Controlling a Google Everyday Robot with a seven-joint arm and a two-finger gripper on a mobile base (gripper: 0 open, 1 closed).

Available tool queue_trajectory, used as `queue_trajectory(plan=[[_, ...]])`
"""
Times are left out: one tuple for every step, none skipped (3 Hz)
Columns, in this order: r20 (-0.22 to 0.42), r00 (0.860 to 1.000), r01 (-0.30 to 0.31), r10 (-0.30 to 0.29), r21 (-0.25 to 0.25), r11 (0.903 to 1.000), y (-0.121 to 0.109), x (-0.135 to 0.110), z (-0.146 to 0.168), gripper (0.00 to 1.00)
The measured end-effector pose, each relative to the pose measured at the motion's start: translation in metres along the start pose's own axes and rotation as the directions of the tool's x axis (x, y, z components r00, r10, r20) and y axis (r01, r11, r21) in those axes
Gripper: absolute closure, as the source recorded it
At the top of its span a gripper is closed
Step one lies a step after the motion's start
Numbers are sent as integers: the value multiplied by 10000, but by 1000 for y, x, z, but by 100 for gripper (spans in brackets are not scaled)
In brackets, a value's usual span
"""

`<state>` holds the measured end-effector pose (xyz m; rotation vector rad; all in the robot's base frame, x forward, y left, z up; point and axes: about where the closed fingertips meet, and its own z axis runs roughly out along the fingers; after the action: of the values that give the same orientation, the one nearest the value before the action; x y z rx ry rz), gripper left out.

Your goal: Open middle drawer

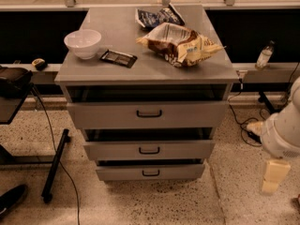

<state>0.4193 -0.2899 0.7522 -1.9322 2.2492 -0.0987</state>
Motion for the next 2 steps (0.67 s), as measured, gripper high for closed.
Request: queue_trajectory(plan=[[581,9961,715,-660,-984,9926,13,11,53,0],[1065,9860,1346,-1280,-565,9893,17,4,66,0]])
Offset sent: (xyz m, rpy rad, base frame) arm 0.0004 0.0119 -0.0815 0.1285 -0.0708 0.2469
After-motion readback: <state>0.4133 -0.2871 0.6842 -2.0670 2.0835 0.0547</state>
